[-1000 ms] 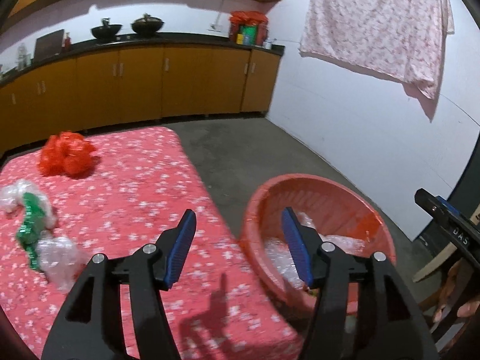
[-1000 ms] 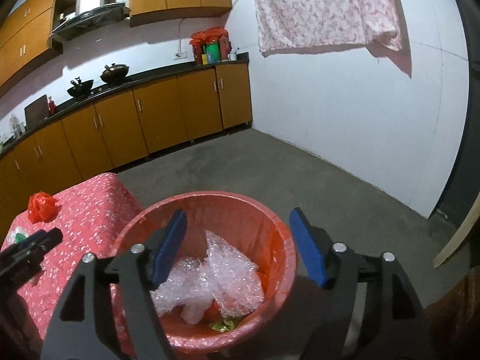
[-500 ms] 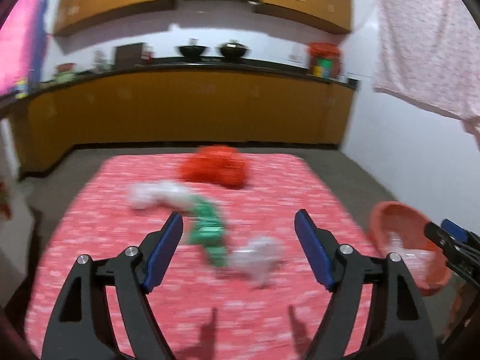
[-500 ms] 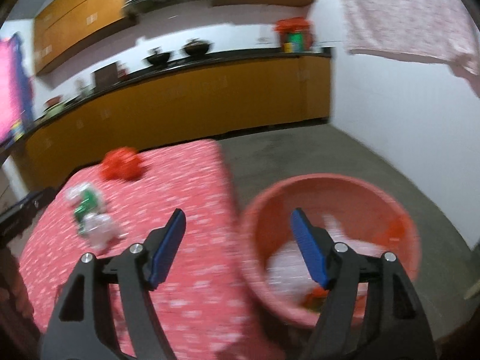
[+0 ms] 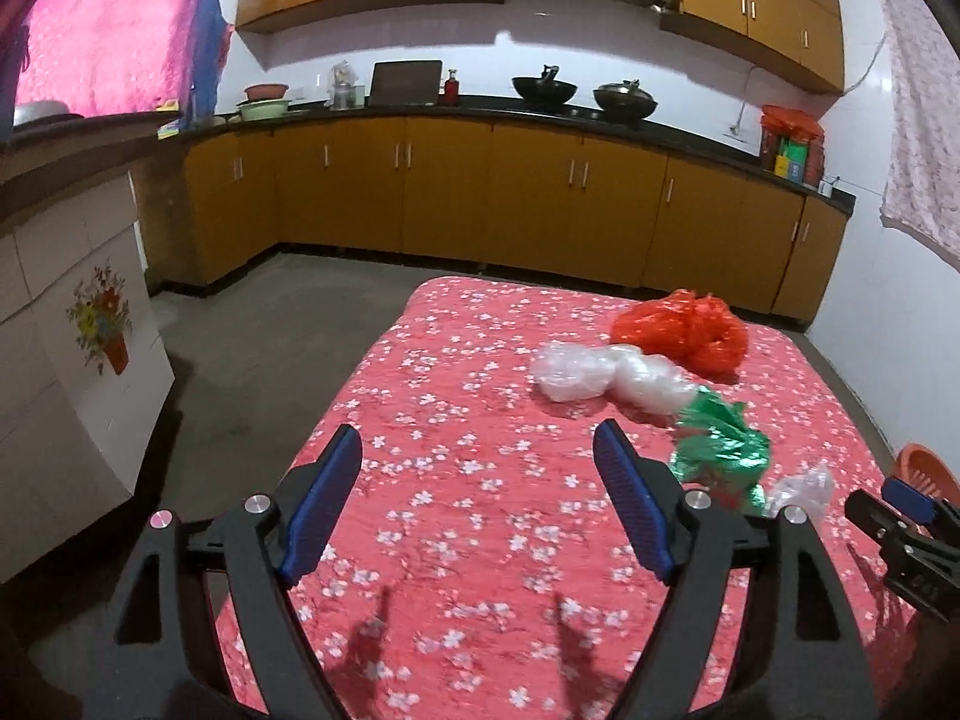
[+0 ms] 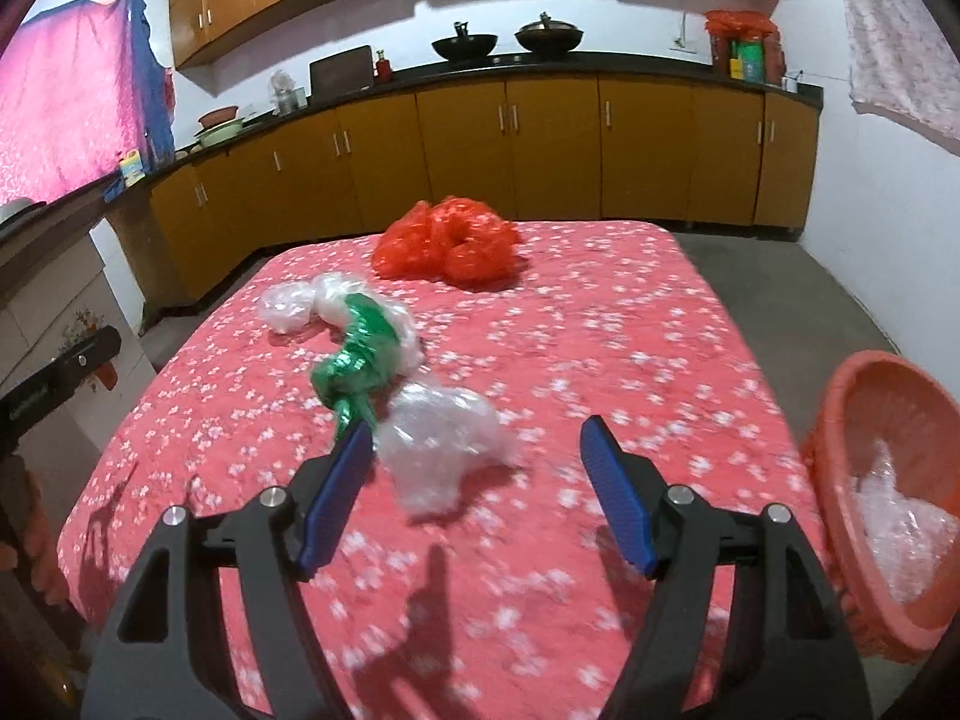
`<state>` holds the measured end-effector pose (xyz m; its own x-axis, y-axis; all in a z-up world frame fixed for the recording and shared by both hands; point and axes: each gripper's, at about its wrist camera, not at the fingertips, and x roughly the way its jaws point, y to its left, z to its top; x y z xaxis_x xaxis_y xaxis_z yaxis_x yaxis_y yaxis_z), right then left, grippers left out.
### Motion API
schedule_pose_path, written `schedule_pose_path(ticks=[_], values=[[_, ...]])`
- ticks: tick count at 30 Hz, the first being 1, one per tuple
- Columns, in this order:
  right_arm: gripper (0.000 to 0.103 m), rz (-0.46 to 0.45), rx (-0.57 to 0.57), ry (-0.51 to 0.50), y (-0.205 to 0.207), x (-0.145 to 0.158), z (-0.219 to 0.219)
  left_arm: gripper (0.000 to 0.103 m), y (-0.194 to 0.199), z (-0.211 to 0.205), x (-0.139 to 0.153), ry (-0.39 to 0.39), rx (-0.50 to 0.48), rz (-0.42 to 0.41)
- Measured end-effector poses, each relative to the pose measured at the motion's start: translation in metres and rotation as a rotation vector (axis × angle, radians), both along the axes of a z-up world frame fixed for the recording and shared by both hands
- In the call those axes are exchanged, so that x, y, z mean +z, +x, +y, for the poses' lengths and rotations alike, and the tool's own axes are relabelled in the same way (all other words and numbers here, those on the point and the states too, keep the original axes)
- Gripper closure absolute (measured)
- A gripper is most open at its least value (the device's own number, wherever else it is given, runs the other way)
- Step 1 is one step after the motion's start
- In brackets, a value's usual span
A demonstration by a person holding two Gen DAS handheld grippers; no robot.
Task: Collect trash
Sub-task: 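Grasp the clear plastic bag with the right tool while the left tool grasps the green bag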
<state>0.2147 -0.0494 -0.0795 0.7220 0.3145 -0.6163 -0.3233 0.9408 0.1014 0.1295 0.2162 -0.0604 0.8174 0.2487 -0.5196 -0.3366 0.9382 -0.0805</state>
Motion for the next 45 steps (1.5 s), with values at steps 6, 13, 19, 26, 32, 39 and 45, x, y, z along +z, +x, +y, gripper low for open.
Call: schedule_pose_path(ticks=[6, 13, 19, 26, 32, 39, 45], values=[[0.043, 0.037, -0.012, -0.095, 0.03, -0.018, 0.029, 0.024, 0.011, 0.006, -0.007, -0.02, -0.007, 0.003], [0.062, 0.118, 0.004, -0.096, 0.047, -0.03, 0.029, 0.023, 0.025, -0.007, -0.009, -0.03, -0.061, 0.01], [0.077, 0.105, -0.02, -0.126, 0.044, -0.03, 0.017, 0.023, 0.04, -0.03, -0.01, -0.057, -0.126, 0.027], [0.078, 0.102, -0.127, -0.113, 0.049, -0.027, -0.027, 0.023, 0.057, -0.069, -0.011, -0.052, -0.224, 0.057], [0.078, 0.11, -0.203, -0.104, 0.048, -0.026, -0.065, 0.023, 0.077, -0.107, -0.016, -0.039, -0.293, 0.098], [0.078, 0.114, -0.217, -0.102, 0.044, -0.028, -0.08, 0.025, 0.104, -0.125, -0.038, -0.024, -0.28, 0.199], [0.078, 0.113, -0.207, -0.103, 0.045, -0.028, -0.08, 0.043, 0.115, -0.116, -0.052, -0.071, -0.267, 0.253]])
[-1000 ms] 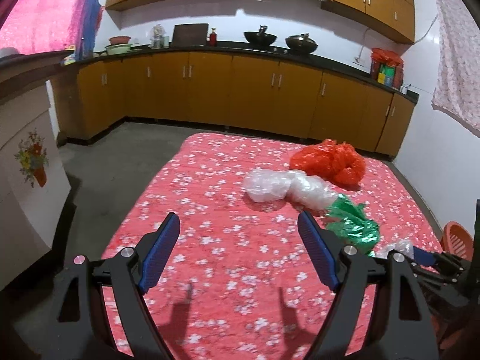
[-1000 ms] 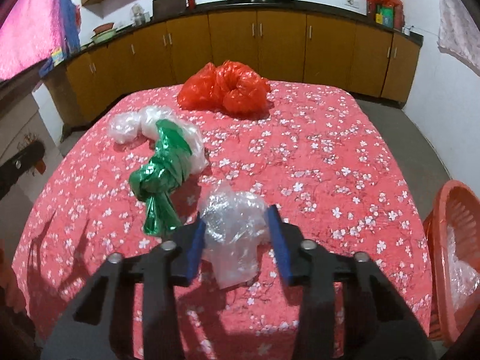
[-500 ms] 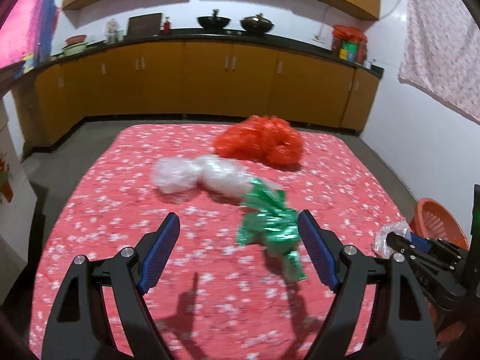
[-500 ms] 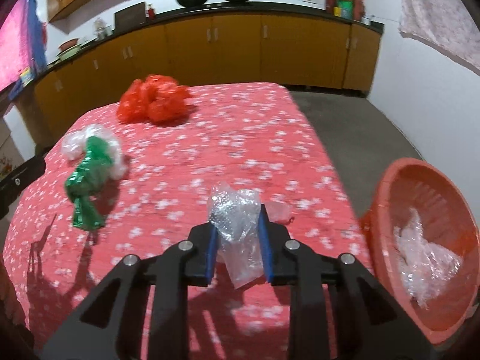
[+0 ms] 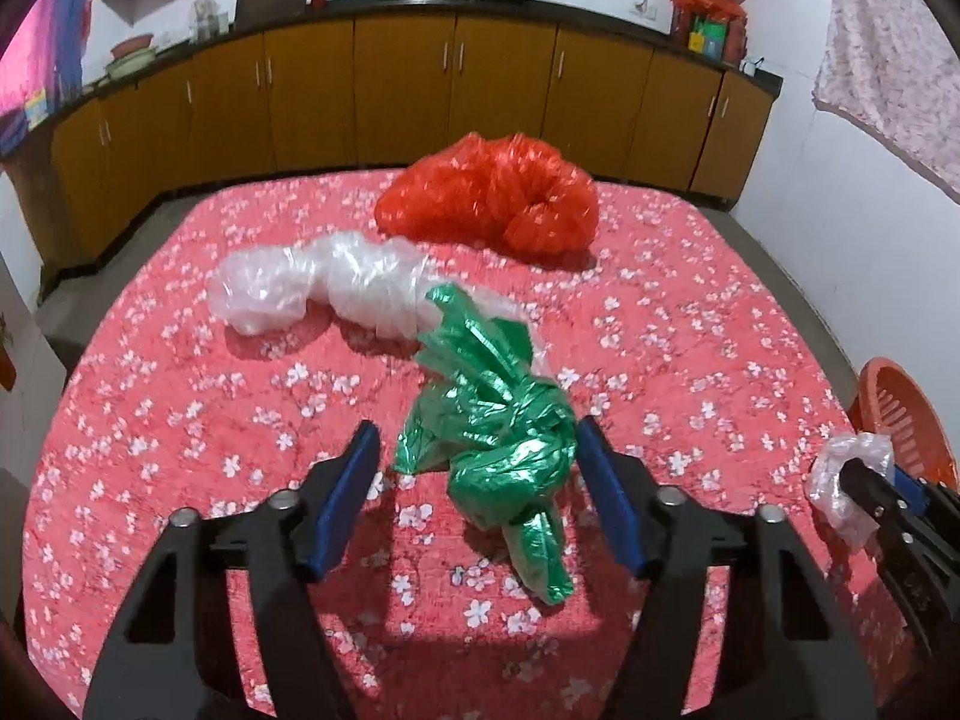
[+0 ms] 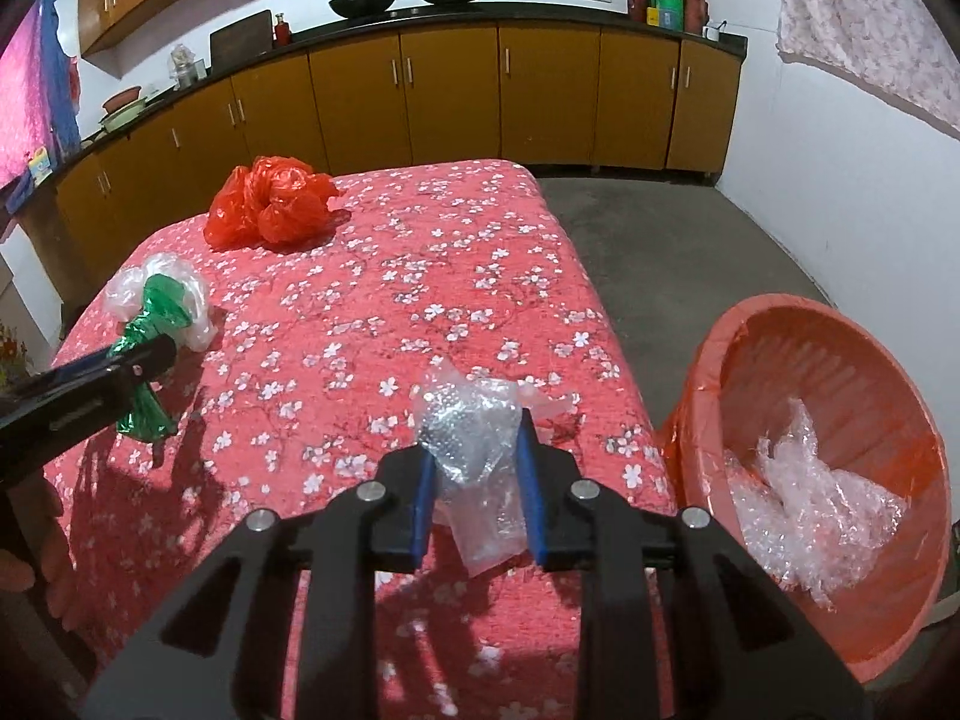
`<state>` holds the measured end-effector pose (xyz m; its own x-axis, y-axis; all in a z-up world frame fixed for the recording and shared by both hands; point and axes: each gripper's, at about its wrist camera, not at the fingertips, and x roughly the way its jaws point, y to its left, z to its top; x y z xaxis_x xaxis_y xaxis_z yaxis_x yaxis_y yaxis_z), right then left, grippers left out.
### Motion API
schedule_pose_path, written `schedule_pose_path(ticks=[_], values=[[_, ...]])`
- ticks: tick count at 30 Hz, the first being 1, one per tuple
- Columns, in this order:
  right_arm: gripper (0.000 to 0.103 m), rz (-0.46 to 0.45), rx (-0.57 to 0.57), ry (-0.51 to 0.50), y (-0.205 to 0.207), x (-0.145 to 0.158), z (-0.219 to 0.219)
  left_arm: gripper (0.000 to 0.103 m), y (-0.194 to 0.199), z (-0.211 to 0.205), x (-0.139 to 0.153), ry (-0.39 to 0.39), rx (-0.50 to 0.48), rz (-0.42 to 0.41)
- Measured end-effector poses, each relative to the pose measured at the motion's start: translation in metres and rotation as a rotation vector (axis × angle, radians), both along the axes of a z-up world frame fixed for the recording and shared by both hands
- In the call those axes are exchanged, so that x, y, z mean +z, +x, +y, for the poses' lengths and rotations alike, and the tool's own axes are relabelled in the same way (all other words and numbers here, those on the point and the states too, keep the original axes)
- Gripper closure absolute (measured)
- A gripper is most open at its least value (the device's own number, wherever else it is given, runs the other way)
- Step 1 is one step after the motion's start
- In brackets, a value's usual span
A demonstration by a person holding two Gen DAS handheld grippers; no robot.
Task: Collect trash
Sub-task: 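Grasp the clear plastic bag with the right tool while the left tool grasps the green bag, then lift the green bag with the left tool while the right tool holds the clear bag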
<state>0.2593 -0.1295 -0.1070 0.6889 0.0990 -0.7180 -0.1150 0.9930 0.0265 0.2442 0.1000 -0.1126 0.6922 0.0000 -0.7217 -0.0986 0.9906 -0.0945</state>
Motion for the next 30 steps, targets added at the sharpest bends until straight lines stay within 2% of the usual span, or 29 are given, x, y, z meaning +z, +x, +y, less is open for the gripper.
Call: schedule_pose_path(ticks=[4, 8, 12, 19, 30], values=[[0.073, 0.001, 0.003, 0.0, 0.0, -0.001, 0.0, 0.058, 0.002, 0.004, -0.005, -0.026, -0.007, 0.018], [0.066, 0.008, 0.003, -0.002, 0.001, -0.001, 0.001, 0.062, 0.001, 0.008, -0.006, -0.034, -0.013, 0.017], [0.066, 0.026, 0.017, 0.003, 0.002, -0.005, 0.003, 0.062, -0.006, 0.011, -0.003, -0.028, -0.014, 0.005], [0.076, 0.014, 0.033, 0.009, -0.004, -0.001, 0.005, 0.062, -0.024, 0.016, 0.007, -0.013, -0.02, -0.024], [0.076, -0.061, 0.037, 0.025, -0.033, 0.03, -0.002, 0.063, -0.055, 0.004, 0.041, 0.001, -0.055, -0.1]])
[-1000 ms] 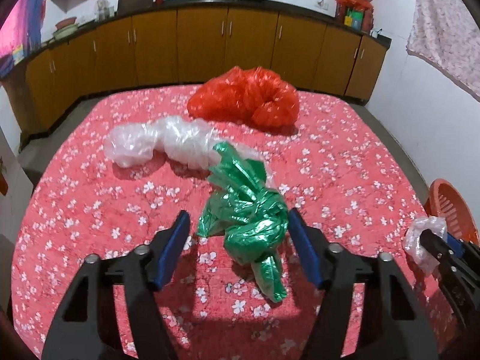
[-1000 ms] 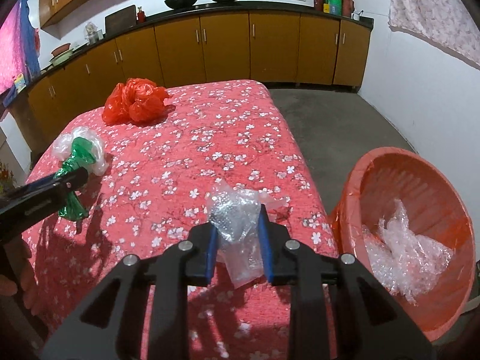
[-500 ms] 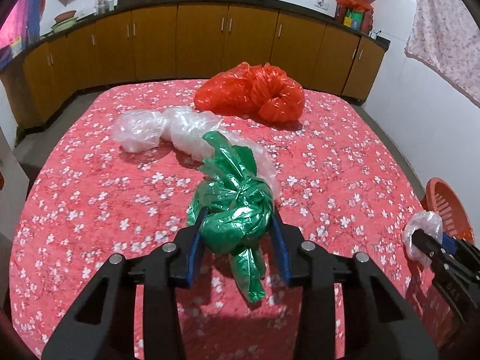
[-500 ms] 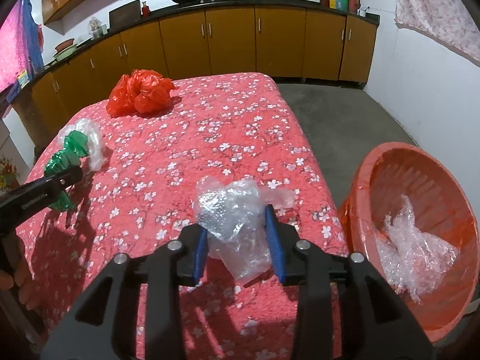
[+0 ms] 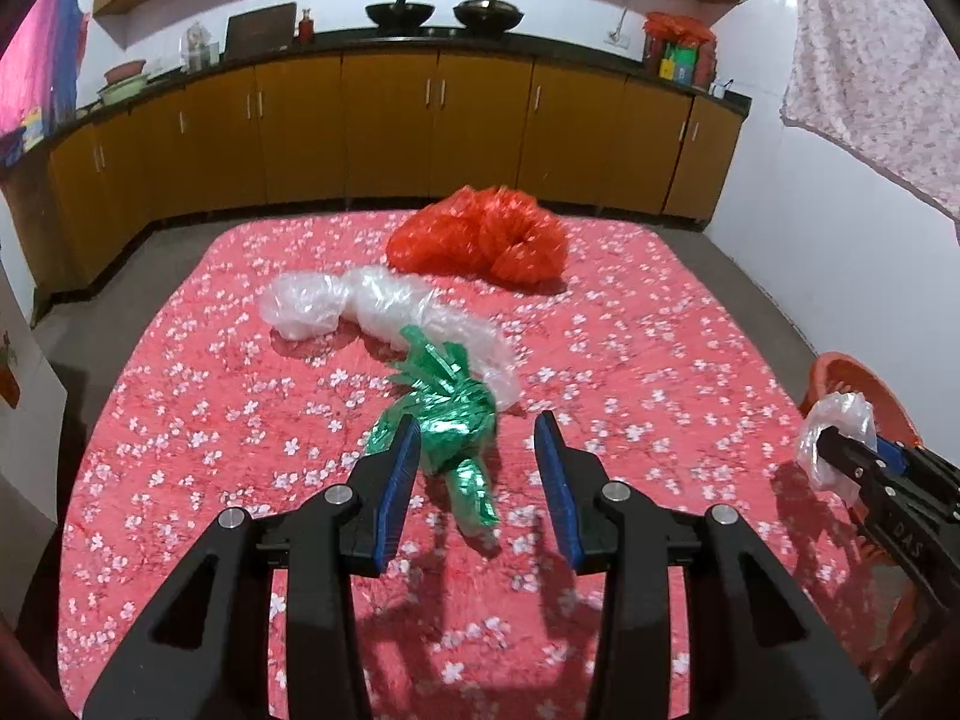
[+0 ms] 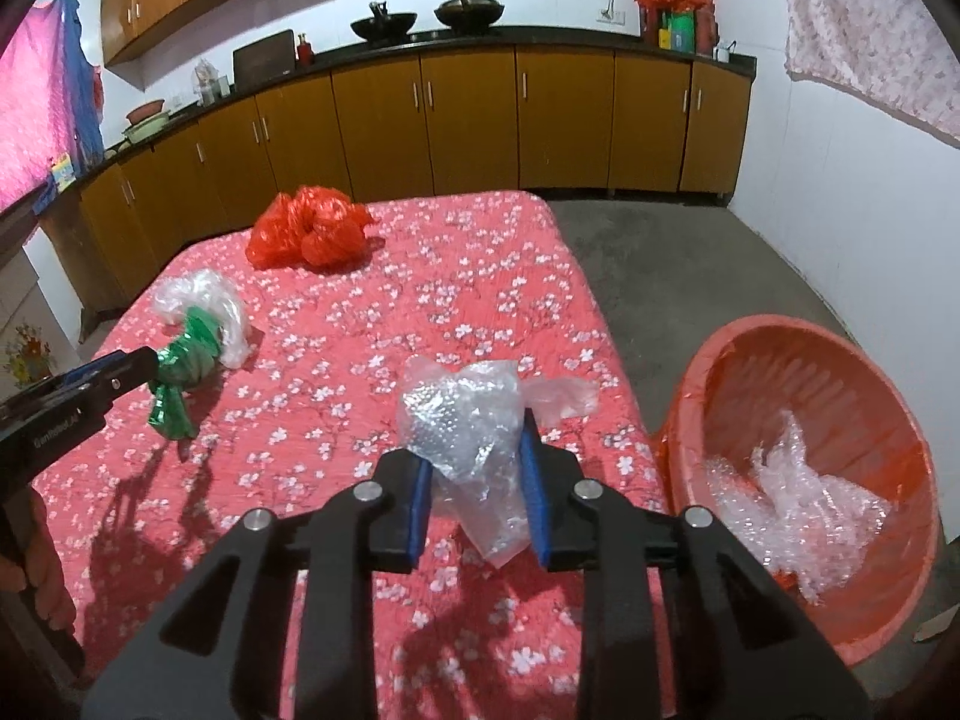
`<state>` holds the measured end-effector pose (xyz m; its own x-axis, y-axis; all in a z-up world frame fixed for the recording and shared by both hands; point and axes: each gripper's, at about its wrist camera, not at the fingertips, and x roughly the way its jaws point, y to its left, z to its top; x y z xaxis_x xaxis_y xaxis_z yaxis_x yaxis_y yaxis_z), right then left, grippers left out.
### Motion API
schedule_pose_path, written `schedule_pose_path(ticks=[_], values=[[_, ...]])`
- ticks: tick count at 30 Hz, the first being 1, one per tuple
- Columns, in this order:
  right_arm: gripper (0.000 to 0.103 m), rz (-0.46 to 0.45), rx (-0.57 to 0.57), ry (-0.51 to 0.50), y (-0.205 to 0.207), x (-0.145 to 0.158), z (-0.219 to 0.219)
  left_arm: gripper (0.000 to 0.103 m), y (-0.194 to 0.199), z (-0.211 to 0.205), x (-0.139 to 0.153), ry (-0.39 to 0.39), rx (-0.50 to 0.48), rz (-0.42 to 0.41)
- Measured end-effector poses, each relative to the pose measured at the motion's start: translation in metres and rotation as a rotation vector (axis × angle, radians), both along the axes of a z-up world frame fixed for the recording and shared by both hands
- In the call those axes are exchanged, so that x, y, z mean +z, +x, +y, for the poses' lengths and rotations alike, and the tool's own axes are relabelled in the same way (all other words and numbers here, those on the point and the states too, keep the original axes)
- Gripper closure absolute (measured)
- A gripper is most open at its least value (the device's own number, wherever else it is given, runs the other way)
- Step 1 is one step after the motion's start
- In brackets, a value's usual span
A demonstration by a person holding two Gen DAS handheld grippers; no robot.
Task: Collect trash
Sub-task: 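Lift the green bag with the left tool while the right tool holds the clear bag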
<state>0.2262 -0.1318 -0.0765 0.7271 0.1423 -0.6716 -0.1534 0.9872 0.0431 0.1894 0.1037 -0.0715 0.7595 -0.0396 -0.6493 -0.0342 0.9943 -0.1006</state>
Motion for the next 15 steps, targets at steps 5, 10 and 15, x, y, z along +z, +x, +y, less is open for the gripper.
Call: schedule_pose_path(ticks=[5, 10, 15], values=[[0.076, -0.035, -0.017, 0.005, -0.014, 0.016, -0.011, 0.07, -0.007, -0.006, 0.009, 0.02, 0.001, -0.015], [0.076, -0.051, -0.031, 0.014, -0.026, 0.024, -0.022, 0.051, 0.01, 0.003, -0.005, -0.003, 0.058, 0.033], [0.076, -0.048, -0.039, 0.019, -0.029, 0.023, -0.028, 0.042, 0.032, -0.001, -0.022, 0.038, 0.067, 0.078]])
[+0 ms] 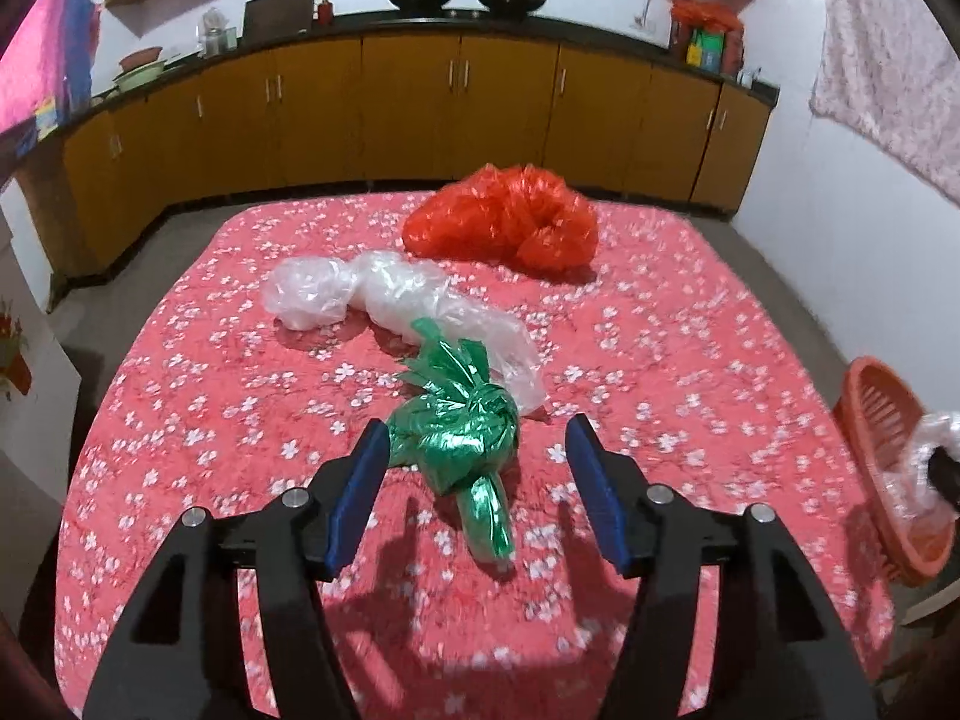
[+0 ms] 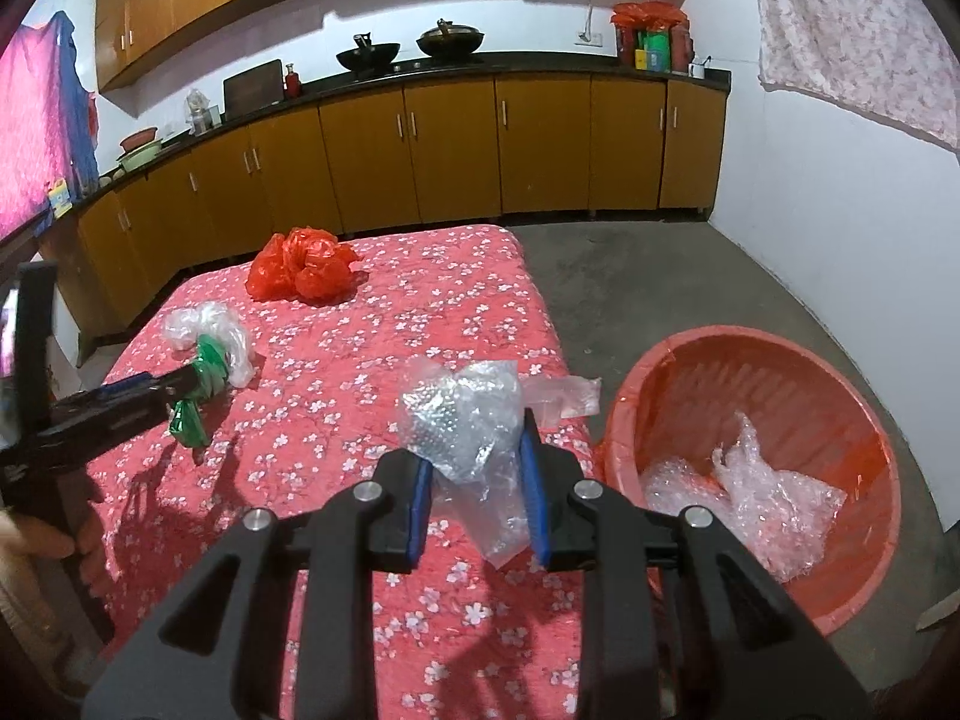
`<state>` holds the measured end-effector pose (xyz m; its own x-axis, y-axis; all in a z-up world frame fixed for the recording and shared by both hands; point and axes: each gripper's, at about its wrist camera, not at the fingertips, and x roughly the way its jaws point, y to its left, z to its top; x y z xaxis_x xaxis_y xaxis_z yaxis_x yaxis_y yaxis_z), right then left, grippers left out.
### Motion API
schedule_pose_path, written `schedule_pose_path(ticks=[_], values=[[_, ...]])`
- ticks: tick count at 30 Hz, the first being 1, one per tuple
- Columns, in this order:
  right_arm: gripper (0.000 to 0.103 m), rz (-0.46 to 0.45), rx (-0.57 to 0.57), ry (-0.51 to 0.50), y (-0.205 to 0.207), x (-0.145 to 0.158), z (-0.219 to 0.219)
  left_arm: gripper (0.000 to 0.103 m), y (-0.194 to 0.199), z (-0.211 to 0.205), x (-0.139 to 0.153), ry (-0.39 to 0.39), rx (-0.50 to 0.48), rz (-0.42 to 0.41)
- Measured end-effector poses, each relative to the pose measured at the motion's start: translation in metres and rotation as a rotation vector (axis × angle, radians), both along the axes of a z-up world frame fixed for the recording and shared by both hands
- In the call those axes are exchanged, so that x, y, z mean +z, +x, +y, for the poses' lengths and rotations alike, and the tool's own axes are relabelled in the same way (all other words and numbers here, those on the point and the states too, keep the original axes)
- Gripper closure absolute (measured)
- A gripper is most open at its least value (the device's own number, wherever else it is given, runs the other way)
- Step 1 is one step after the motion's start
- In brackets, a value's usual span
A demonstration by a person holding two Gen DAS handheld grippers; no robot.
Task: Collect trash
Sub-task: 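Lift the green bag with the left tool while the right tool holds the clear bag, then carry both bags over the basket and open both tools to drop them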
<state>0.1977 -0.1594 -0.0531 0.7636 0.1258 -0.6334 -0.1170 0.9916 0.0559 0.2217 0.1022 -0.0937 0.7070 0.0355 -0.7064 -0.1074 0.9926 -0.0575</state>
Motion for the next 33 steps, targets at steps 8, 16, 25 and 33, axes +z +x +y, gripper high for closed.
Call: schedule_pose_path(ticks=[8, 16, 25, 33], values=[[0.076, 0.011, -0.004, -0.002, 0.005, -0.005, -0.002, 0.068, 0.021, 0.015, -0.02, -0.062, 0.024, 0.054], [0.076, 0.005, -0.016, 0.013, 0.003, -0.003, -0.003, 0.068, -0.019, 0.014, 0.005, -0.065, -0.021, -0.018], [0.077, -0.049, -0.039, 0.022, -0.012, 0.017, -0.015, 0.068, -0.05, -0.03, 0.051, -0.017, -0.137, -0.132], [0.077, -0.09, -0.109, 0.023, -0.025, 0.035, -0.048, 0.068, -0.061, -0.082, 0.076, 0.02, -0.238, -0.188]])
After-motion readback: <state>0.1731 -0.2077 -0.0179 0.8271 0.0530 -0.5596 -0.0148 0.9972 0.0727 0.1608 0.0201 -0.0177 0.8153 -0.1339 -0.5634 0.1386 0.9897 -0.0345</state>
